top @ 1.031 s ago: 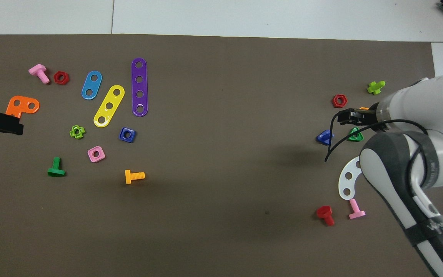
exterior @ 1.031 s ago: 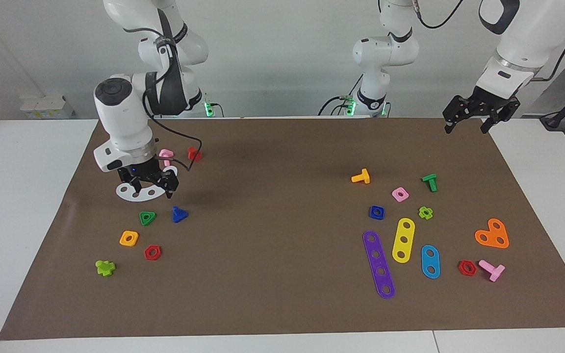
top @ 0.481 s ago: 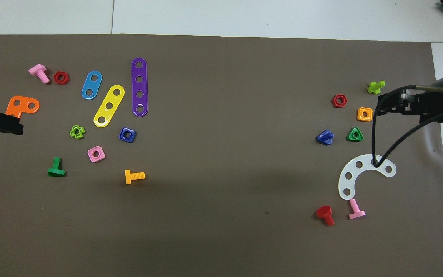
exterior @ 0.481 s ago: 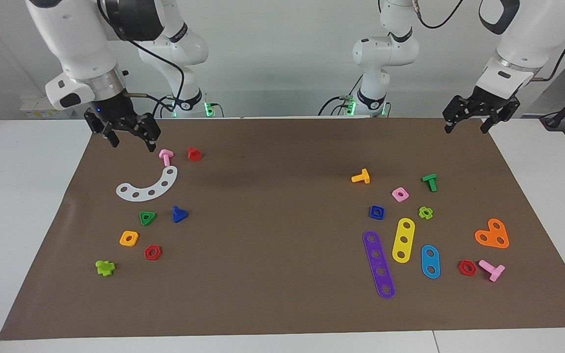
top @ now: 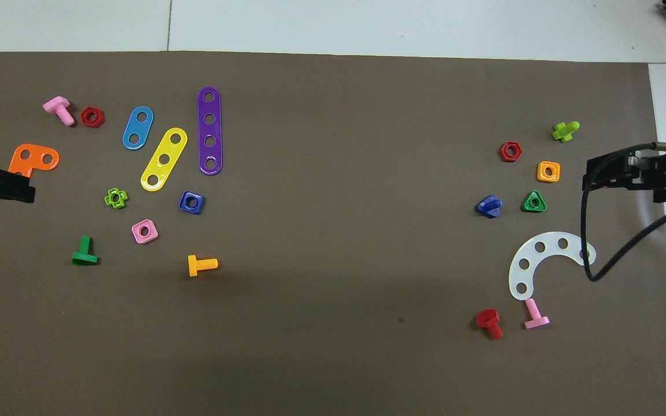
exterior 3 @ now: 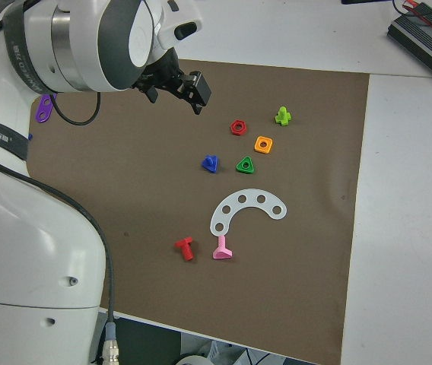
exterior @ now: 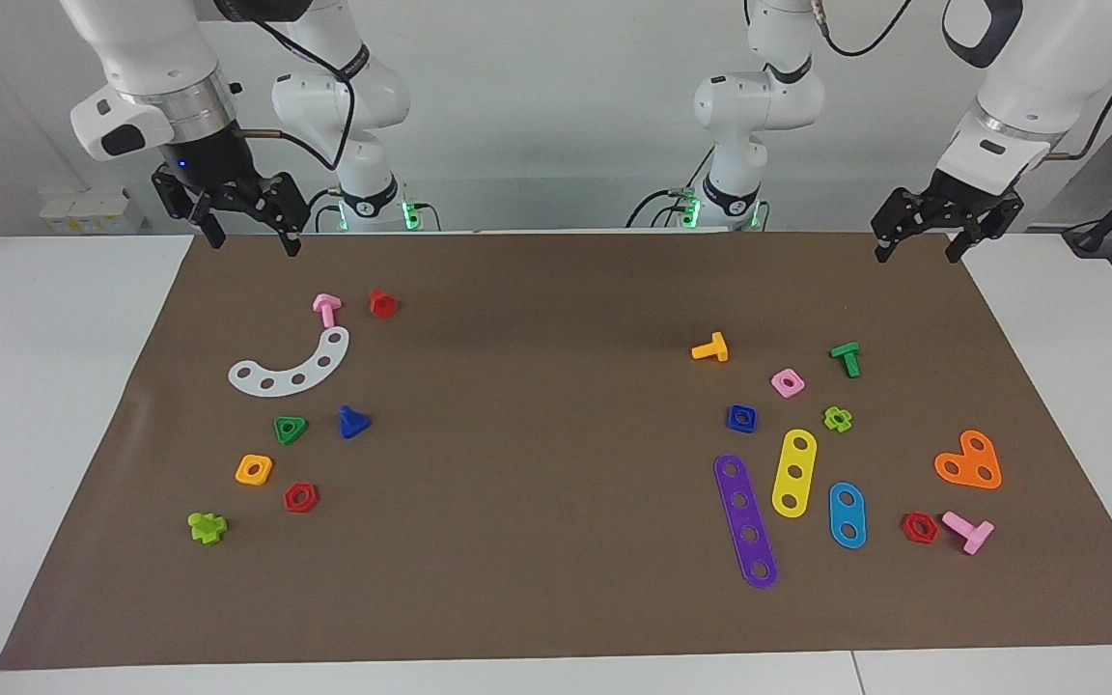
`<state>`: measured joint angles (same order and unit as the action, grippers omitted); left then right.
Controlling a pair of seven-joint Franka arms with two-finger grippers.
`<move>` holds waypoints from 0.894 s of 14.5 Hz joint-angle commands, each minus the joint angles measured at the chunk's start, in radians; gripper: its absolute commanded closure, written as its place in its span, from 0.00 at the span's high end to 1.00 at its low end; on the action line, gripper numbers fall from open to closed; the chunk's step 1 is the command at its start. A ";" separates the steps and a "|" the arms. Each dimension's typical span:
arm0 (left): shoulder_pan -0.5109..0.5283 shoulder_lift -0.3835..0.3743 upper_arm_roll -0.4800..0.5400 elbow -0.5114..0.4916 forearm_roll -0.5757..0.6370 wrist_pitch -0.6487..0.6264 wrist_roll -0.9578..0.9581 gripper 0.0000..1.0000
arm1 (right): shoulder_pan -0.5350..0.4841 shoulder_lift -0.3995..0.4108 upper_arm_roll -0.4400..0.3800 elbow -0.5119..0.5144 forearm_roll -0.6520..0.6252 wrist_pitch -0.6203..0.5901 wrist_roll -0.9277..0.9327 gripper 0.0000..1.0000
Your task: Unscrew and place screws in storage area
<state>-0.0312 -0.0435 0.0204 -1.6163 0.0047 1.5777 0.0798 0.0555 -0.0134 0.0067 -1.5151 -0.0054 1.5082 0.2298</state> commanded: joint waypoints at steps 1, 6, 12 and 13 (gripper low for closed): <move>0.004 -0.019 -0.004 -0.017 0.020 -0.005 0.002 1.00 | -0.019 -0.065 0.006 -0.106 0.025 0.017 -0.066 1.00; 0.004 -0.019 -0.004 -0.017 0.020 -0.005 0.002 1.00 | -0.022 -0.062 0.004 -0.108 0.025 0.046 -0.108 1.00; 0.004 -0.019 -0.004 -0.017 0.020 -0.005 0.002 1.00 | -0.019 -0.066 0.004 -0.122 0.025 0.053 -0.112 1.00; 0.004 -0.019 -0.004 -0.017 0.020 -0.007 0.002 1.00 | -0.017 -0.066 0.004 -0.123 0.025 0.053 -0.112 1.00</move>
<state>-0.0312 -0.0435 0.0204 -1.6163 0.0048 1.5771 0.0798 0.0541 -0.0465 0.0050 -1.5931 -0.0054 1.5354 0.1489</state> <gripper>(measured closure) 0.000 0.000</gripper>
